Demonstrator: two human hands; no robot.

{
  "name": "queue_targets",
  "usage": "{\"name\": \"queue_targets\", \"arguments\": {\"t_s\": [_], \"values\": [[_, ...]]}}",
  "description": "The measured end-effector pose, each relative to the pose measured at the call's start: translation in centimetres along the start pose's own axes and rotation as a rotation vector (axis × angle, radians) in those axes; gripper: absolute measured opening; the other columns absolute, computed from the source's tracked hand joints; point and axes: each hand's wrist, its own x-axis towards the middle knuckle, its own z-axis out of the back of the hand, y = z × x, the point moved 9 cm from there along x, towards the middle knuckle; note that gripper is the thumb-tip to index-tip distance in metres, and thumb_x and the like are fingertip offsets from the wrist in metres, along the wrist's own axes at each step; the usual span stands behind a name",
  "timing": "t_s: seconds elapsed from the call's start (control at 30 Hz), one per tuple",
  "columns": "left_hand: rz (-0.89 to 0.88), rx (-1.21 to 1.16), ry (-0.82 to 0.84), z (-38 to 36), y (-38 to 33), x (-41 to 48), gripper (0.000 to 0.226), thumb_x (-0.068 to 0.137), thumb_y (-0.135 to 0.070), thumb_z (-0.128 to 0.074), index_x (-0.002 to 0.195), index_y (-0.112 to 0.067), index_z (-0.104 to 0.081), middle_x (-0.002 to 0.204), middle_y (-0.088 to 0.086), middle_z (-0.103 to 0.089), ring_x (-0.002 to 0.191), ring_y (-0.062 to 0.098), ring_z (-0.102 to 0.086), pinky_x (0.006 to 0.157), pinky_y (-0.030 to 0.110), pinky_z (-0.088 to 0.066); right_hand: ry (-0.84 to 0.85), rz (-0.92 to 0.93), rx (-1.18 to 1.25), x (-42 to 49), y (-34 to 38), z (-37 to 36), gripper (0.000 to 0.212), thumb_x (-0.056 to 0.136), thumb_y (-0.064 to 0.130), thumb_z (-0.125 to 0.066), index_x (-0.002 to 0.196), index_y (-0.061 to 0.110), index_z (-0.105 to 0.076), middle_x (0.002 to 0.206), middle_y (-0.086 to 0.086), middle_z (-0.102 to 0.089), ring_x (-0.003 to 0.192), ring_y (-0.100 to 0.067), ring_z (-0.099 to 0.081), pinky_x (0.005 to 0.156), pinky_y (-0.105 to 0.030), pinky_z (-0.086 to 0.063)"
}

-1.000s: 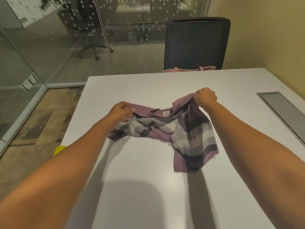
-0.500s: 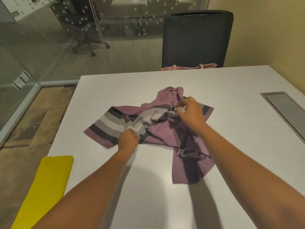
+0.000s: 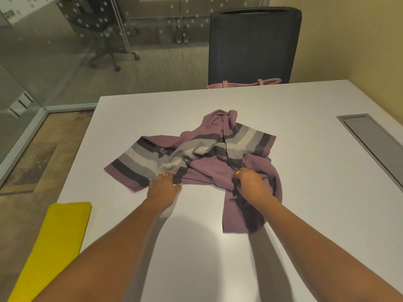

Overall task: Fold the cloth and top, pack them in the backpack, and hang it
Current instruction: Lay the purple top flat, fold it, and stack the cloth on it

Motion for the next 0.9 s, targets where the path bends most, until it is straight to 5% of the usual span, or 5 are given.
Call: {"name": "queue_targets", "arguments": {"t_s": [0.13,0.3,0.47,0.77,0.9], "values": [[-0.002,-0.247,-0.22,1.8,-0.4,-2.1,0.03,0.092,-0.021,-0.055,0.114,-0.003,-0.059,0.118,0.014,-0.058,0.108,0.03,-0.055,0.091,0.036,-0.043,0.043,-0.01,0.12,-1.2,0.2,-0.6,0.015,0.085,0.007,-0.054,0.095,0.001,-0.064,0.098,-0.018,-0.065,0.09,-0.033,-0.06,0.077,-0.033,-0.047],[-0.055,-0.381,-0.248,0.3,-2.7,-5.4,0.019,0.09,-0.016,-0.056,0.102,-0.004,-0.065,0.111,0.011,-0.061,0.1,0.023,-0.057,0.08,0.021,-0.035,0.086,0.037,-0.021,-4.3,2.2,-3.0,0.052,0.082,0.05,-0.06,0.114,0.01,-0.054,0.112,-0.007,-0.056,0.108,-0.026,-0.05,0.084,-0.037,-0.046],[-0.062,-0.478,-0.246,-1.0,-3.9,-7.8,0.017,0.09,-0.011,-0.055,0.1,0.0,-0.065,0.107,0.014,-0.064,0.1,0.024,-0.057,0.08,0.019,-0.036,0.02,-0.016,0.008,-4.9,1.8,-3.6,0.02,0.092,0.005,-0.045,0.106,0.004,-0.059,0.109,-0.014,-0.062,0.102,-0.027,-0.056,0.082,-0.032,-0.043],[-0.257,-0.604,-0.192,-0.5,-5.8,-10.1,0.076,0.073,0.001,-0.073,0.138,-0.015,-0.037,0.136,0.009,-0.042,0.119,0.023,-0.048,0.097,0.034,-0.046,0.274,0.087,1.276,-6.7,6.8,2.5,0.019,0.089,0.002,-0.054,0.076,0.013,-0.061,0.07,-0.01,-0.058,0.06,-0.015,-0.051,0.057,-0.02,-0.045],[-0.315,-0.651,-0.194,0.5,-5.5,-10.7,0.063,0.077,-0.001,-0.069,0.134,-0.014,-0.046,0.136,0.009,-0.041,0.117,0.023,-0.049,0.093,0.034,-0.049,0.575,0.192,1.349,-8.8,9.5,2.2,0.012,0.087,0.005,-0.058,0.087,0.011,-0.068,0.082,0.0,-0.071,0.079,-0.014,-0.063,0.072,-0.021,-0.054]]}}
